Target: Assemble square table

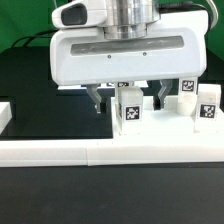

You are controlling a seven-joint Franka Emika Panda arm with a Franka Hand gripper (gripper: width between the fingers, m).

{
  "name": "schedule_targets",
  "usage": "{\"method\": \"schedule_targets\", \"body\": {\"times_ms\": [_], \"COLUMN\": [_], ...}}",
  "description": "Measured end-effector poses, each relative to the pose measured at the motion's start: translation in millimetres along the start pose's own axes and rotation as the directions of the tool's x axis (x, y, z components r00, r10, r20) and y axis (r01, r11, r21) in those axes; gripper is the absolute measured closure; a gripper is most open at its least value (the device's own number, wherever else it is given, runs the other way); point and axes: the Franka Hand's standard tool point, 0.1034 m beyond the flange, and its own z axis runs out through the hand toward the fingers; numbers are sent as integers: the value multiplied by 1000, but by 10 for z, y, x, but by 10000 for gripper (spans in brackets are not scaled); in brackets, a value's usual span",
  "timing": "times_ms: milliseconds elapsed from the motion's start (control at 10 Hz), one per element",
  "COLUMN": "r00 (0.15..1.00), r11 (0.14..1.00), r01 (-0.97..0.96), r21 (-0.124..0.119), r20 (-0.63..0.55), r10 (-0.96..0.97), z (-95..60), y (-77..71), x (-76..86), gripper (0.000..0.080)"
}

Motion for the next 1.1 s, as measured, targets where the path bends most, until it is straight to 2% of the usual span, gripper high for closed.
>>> {"method": "schedule_targets", "body": {"times_ms": [100, 200, 300, 400, 700, 800, 900, 1100], "r00": [1000, 993, 983, 965, 863, 753, 655, 346], "r11": [1000, 993, 983, 965, 863, 753, 655, 346], "r01": [0, -118, -185, -263, -504, -658, -756, -938], "r21": [0, 2, 1, 0, -3, -2, 10, 10], "r20": [0, 1, 1, 1, 1, 11, 24, 64], "r10": [0, 118, 185, 263, 504, 658, 755, 936], "z": [2, 5, 5, 9, 12, 11, 19, 21], "y": [1, -7, 4, 14, 38, 60, 83, 104], "x": [-1, -3, -3, -4, -4, -5, -6, -30], "gripper": [272, 408, 408, 508, 508, 508, 508, 508]}}
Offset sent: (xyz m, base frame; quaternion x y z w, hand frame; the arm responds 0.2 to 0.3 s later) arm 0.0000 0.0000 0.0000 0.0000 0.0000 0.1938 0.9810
